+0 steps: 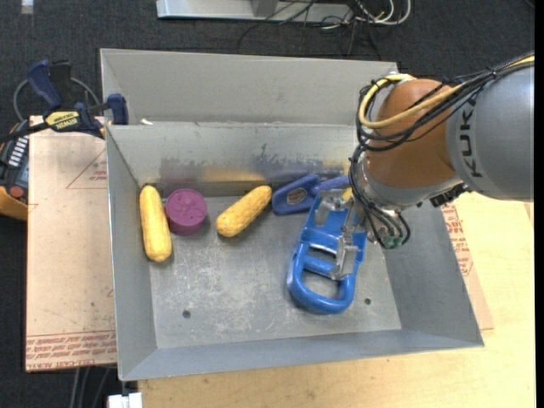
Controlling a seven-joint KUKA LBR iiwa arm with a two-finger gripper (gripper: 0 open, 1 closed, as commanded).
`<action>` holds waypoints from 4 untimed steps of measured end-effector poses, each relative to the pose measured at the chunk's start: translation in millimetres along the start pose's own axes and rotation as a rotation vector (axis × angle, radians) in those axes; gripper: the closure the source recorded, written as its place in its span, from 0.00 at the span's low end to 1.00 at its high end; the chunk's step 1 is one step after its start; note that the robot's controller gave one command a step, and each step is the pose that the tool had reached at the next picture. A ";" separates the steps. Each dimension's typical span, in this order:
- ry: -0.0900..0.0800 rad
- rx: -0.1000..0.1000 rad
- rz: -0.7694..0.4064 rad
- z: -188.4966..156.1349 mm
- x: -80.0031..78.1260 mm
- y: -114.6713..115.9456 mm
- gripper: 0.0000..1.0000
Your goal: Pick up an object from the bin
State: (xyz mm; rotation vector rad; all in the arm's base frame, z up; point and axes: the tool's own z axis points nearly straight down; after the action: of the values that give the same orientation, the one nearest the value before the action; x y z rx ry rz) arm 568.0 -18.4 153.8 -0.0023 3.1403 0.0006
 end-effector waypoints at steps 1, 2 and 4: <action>0.000 0.000 0.000 0.0 0.0 0.0 0.00; -0.005 -0.001 0.140 53.4 -7.1 -3.6 0.00; -0.001 -0.003 -0.024 60.4 -33.6 -1.7 1.00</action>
Offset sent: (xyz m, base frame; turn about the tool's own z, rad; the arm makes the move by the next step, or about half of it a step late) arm 0.0067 -0.0044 -0.0652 0.1676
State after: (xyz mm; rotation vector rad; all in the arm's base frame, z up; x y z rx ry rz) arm 601.7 -20.0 93.4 -0.0396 3.1390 0.0047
